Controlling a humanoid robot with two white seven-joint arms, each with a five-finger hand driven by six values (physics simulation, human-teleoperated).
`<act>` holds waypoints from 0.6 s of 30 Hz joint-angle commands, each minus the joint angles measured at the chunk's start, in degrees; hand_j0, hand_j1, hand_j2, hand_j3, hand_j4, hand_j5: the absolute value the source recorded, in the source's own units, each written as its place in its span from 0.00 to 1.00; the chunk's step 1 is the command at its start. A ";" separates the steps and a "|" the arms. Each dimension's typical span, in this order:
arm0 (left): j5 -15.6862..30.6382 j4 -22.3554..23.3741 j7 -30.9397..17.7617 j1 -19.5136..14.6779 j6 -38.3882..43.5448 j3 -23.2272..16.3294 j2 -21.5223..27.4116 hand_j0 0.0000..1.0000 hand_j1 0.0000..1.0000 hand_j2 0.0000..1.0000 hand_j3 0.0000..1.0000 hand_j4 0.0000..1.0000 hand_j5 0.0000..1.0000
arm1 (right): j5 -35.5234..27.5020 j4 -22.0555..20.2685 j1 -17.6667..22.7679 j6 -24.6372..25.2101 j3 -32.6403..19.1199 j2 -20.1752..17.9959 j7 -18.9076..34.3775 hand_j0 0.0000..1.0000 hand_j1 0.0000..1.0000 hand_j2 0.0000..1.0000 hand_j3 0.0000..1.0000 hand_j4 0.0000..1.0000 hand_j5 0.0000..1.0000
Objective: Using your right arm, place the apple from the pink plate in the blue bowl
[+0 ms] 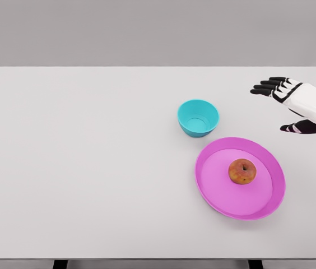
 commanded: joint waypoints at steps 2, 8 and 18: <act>-0.03 0.00 -0.01 0.00 0.00 0.00 0.00 1.00 1.00 1.00 1.00 1.00 1.00 | -0.66 -0.11 0.09 0.04 -0.06 -0.33 -0.19 1.00 1.00 1.00 1.00 1.00 1.00; -0.03 0.00 -0.01 0.00 0.00 0.00 0.00 1.00 1.00 1.00 1.00 1.00 1.00 | -0.66 -3.01 1.05 0.04 0.20 -4.11 -0.37 1.00 1.00 1.00 1.00 1.00 1.00; -0.03 0.00 -0.01 0.00 0.00 0.00 0.00 1.00 1.00 1.00 1.00 1.00 1.00 | -0.66 -7.58 1.93 0.04 0.73 -4.81 21.51 1.00 1.00 1.00 1.00 1.00 1.00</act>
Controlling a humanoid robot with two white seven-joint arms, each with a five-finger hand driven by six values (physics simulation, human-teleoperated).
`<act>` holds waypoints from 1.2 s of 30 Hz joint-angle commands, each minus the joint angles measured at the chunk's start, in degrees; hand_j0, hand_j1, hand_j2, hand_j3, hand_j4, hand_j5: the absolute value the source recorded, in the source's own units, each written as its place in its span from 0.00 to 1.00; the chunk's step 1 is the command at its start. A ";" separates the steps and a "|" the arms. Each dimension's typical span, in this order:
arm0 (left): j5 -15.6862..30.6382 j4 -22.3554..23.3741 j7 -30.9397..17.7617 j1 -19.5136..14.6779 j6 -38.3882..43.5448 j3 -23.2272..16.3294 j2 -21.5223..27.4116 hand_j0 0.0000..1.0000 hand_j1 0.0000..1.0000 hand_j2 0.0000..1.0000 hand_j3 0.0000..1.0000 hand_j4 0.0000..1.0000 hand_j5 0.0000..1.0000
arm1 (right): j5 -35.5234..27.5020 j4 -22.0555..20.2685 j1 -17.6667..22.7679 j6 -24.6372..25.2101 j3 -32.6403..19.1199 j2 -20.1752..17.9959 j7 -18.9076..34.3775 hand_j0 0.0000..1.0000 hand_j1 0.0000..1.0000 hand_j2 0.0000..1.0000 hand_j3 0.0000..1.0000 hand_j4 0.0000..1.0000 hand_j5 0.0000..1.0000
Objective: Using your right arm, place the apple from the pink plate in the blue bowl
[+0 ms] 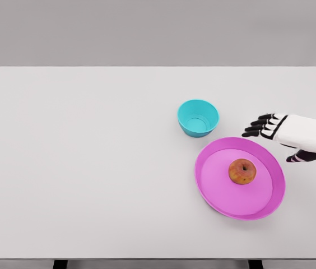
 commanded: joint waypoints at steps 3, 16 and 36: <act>-0.04 0.00 -0.01 0.00 0.00 0.00 0.00 1.00 1.00 1.00 1.00 1.00 1.00 | -0.39 -0.57 -0.09 0.10 1.94 0.54 4.92 1.00 1.00 1.00 1.00 1.00 1.00; -0.03 0.00 -0.01 0.00 0.00 0.00 0.00 1.00 1.00 1.00 1.00 1.00 1.00 | 0.05 0.83 -0.79 0.10 5.46 4.94 6.15 1.00 1.00 1.00 1.00 1.00 1.00; -0.04 0.00 -0.01 0.00 0.00 0.00 0.00 1.00 1.00 1.00 1.00 1.00 1.00 | 0.14 4.26 -5.63 0.10 11.26 7.49 6.15 1.00 1.00 1.00 1.00 1.00 1.00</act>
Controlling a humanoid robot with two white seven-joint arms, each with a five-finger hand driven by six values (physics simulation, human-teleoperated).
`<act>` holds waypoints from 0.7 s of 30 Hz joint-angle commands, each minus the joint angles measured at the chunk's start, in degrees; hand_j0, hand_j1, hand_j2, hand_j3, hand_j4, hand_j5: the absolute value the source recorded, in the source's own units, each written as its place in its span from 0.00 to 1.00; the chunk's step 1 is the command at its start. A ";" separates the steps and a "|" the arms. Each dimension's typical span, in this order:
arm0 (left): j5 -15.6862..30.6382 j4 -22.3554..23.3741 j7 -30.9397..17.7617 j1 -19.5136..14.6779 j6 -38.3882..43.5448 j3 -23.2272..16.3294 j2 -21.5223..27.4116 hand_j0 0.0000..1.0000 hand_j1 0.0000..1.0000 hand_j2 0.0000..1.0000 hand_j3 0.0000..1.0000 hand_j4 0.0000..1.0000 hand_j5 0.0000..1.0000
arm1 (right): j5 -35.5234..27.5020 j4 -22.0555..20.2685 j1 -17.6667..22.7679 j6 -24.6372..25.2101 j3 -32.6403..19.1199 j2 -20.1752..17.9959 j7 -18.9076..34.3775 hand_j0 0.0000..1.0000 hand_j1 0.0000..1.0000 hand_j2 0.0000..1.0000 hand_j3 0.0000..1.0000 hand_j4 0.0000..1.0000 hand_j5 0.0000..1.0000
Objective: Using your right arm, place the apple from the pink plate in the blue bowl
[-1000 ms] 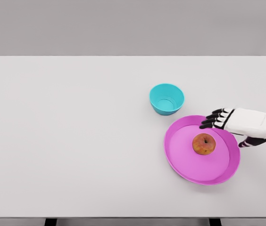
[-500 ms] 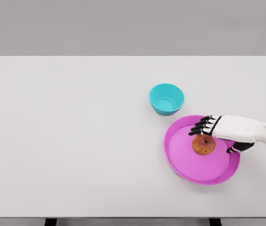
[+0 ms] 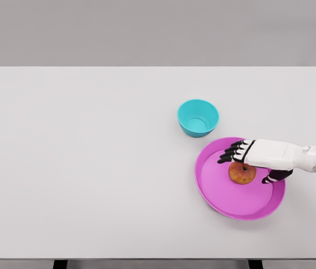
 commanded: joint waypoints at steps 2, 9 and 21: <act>0.07 0.00 -0.01 0.00 0.00 0.00 0.00 1.00 1.00 1.00 1.00 1.00 1.00 | -0.36 -0.13 0.00 0.13 0.46 -0.01 -0.02 1.00 1.00 1.00 1.00 1.00 1.00; -0.01 0.00 -0.01 0.00 0.00 0.00 0.00 1.00 1.00 1.00 1.00 1.00 1.00 | -0.36 -0.39 0.00 0.13 1.78 -0.01 0.42 0.71 0.71 0.71 0.71 0.71 0.71; -0.01 0.00 -0.01 0.00 0.00 0.00 0.00 1.00 1.00 1.00 1.00 1.00 1.00 | -0.36 -0.57 -1.32 0.13 1.61 -0.01 1.12 0.42 0.42 0.42 0.42 0.42 0.42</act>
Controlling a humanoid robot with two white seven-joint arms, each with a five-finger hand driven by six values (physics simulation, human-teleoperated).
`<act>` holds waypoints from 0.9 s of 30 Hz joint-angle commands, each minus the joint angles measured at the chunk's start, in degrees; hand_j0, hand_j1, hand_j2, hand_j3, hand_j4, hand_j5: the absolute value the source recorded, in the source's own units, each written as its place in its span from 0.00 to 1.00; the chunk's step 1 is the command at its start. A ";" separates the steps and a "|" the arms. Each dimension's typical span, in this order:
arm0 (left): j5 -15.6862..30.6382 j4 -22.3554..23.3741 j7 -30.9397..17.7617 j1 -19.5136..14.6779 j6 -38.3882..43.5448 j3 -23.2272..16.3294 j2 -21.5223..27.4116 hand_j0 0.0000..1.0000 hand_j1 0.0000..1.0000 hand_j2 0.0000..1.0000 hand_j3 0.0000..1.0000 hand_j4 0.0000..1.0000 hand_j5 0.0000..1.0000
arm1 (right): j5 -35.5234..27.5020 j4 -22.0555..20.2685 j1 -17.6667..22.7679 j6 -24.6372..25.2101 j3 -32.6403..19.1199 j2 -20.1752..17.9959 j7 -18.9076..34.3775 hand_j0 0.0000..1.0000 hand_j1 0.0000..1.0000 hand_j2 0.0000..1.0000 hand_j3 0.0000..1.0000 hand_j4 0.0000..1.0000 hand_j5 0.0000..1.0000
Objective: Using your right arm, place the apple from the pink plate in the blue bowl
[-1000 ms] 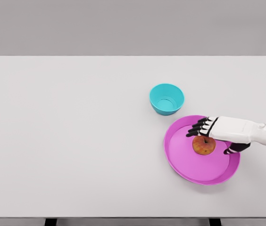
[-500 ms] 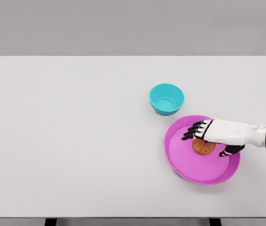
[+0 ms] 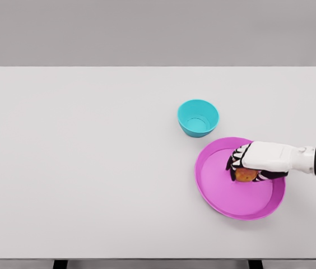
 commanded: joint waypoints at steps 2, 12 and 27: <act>0.06 0.00 -0.01 0.00 0.00 0.00 0.00 1.00 1.00 1.00 1.00 1.00 1.00 | -0.31 -0.03 -0.44 0.11 -0.07 -0.06 -0.01 0.42 0.42 0.42 0.42 0.42 0.42; 0.06 0.00 -0.01 0.00 0.00 0.00 0.00 1.00 1.00 1.00 1.00 1.00 1.00 | -0.40 0.14 -3.51 0.11 -0.69 -0.15 -0.01 0.42 0.42 0.42 0.42 0.42 0.42; 0.06 0.00 -0.01 0.00 0.00 0.00 0.00 1.00 1.00 1.00 1.00 1.00 1.00 | -0.31 4.18 -8.79 0.11 -0.51 4.86 -0.10 0.42 0.42 0.42 0.42 0.42 0.42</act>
